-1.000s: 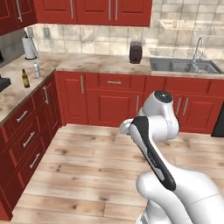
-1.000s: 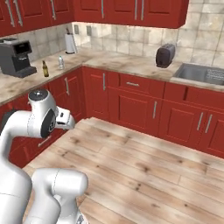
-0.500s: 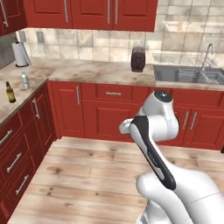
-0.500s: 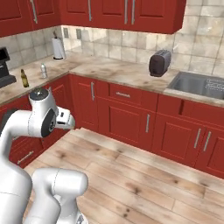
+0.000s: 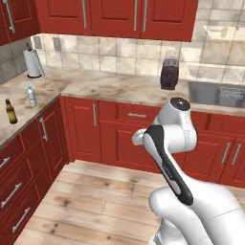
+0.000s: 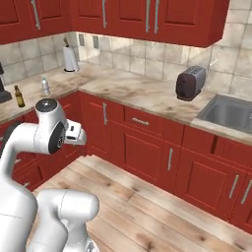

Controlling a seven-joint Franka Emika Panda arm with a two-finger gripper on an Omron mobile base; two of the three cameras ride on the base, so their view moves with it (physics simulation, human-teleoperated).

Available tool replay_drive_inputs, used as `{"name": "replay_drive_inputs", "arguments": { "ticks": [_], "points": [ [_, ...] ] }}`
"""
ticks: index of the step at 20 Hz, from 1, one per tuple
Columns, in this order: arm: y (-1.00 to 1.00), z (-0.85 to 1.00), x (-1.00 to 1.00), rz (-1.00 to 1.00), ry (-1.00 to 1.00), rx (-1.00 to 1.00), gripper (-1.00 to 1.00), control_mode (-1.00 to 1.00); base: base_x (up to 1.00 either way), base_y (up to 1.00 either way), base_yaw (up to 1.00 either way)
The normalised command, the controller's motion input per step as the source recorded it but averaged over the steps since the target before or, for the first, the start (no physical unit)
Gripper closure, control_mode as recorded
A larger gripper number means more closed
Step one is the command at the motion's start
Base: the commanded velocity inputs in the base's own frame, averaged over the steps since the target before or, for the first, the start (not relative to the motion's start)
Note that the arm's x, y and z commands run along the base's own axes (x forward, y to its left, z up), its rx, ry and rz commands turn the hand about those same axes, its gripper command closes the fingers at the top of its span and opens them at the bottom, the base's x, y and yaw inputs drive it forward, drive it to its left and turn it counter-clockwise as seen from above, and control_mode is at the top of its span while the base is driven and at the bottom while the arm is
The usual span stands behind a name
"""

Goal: Place the drinks on the dining counter in a tight cluster.

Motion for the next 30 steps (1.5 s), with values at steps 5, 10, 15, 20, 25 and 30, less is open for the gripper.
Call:
{"name": "replay_drive_inputs", "arguments": {
  "ticks": [5, 10, 15, 20, 25, 30],
  "points": [
    [0.0, 0.0, 0.0, 0.0, 0.0, 0.0, -1.0, 1.0, 0.7, 0.0, 0.48],
    [0.0, 0.0, 0.0, 0.0, 0.0, 0.0, -1.0, 1.0, 0.65, 0.0, 0.53],
    [0.0, 0.0, 0.0, 0.0, 0.0, 0.0, -1.0, 1.0, 0.58, 0.0, 0.6],
    [0.0, 0.0, 0.0, 0.0, 0.0, 0.0, -1.0, 1.0, 0.53, -0.02, 0.64],
    [0.0, 0.0, 0.0, 0.0, 0.0, 0.0, -1.0, 1.0, 0.55, -0.13, 0.51],
    [0.0, 0.0, 0.0, 0.0, 0.0, 0.0, -1.0, 1.0, 0.59, -0.25, 0.35]
  ]
}}
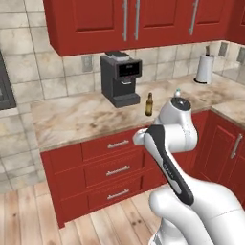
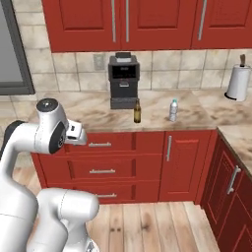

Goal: Place the drinks on the dining counter in a tight cluster.

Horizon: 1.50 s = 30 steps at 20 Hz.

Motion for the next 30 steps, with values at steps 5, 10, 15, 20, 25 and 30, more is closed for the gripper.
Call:
{"name": "replay_drive_inputs", "arguments": {
  "ticks": [5, 10, 15, 20, 25, 30],
  "points": [
    [0.0, 0.0, 0.0, 0.0, 0.0, 0.0, -1.0, 1.0, 0.57, -0.35, 0.23],
    [0.0, 0.0, 0.0, 0.0, 0.0, 0.0, -1.0, 1.0, 0.55, -0.42, 0.15],
    [0.0, 0.0, 0.0, 0.0, 0.0, 0.0, -1.0, 1.0, 0.51, -0.45, 0.12],
    [0.0, 0.0, 0.0, 0.0, 0.0, 0.0, -1.0, 1.0, 0.55, -0.42, 0.14],
    [0.0, 0.0, 0.0, 0.0, 0.0, 0.0, -1.0, 1.0, 0.56, -0.38, 0.17],
    [0.0, 0.0, 0.0, 0.0, 0.0, 0.0, -1.0, 1.0, 0.57, -0.35, 0.18]
  ]
}}
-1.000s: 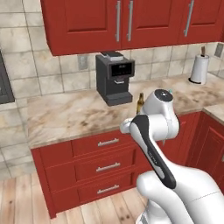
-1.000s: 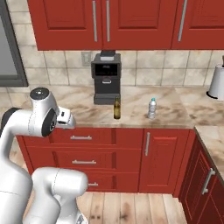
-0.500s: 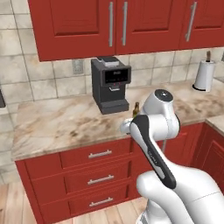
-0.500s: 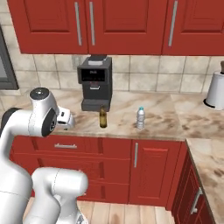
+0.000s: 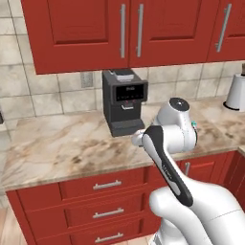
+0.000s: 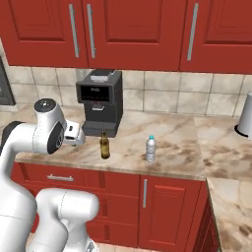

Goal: Place the drinks on the dining counter in a tight cluster.

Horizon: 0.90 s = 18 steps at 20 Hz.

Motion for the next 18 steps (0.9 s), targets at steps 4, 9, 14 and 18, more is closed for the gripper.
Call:
{"name": "replay_drive_inputs", "arguments": {
  "ticks": [4, 9, 14, 18],
  "points": [
    [0.0, 0.0, 0.0, 0.0, 0.0, 0.0, -1.0, 1.0, 0.48, -0.29, 0.16],
    [0.0, 0.0, 0.0, 0.0, 0.0, 0.0, -1.0, 1.0, 0.29, -0.15, 0.04],
    [0.0, 0.0, 0.0, 0.0, 0.0, 0.0, -1.0, 1.0, 0.29, -0.11, 0.03],
    [0.0, 0.0, 0.0, 0.0, 0.0, 0.0, -1.0, 1.0, 0.35, -0.11, 0.02]
  ]
}}
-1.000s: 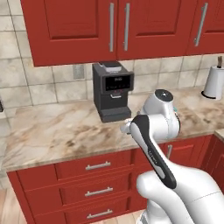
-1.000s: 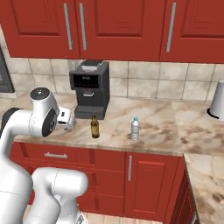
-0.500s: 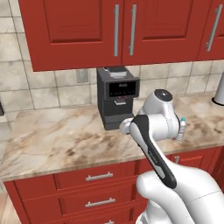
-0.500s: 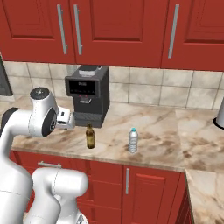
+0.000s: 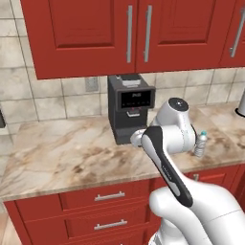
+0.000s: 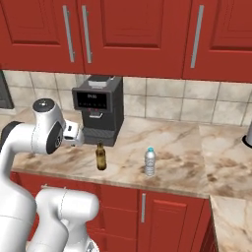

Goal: Place the drinks on the dining counter in a tight cluster.

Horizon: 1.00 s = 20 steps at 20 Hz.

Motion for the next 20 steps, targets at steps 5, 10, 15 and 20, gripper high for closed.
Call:
{"name": "replay_drive_inputs", "arguments": {
  "ticks": [5, 10, 15, 20],
  "points": [
    [0.0, 0.0, 0.0, 0.0, 0.0, 0.0, -1.0, 1.0, 0.4, -0.06, 0.0],
    [0.0, 0.0, 0.0, 0.0, 0.0, 0.0, -1.0, 1.0, 0.34, -0.01, 0.0],
    [0.0, 0.0, 0.0, 0.0, 0.0, 0.0, -1.0, 1.0, 0.22, 0.0, 0.0],
    [0.0, 0.0, 0.0, 0.0, 0.0, 0.0, -1.0, 1.0, 0.0, 0.0, 0.0]
  ]
}}
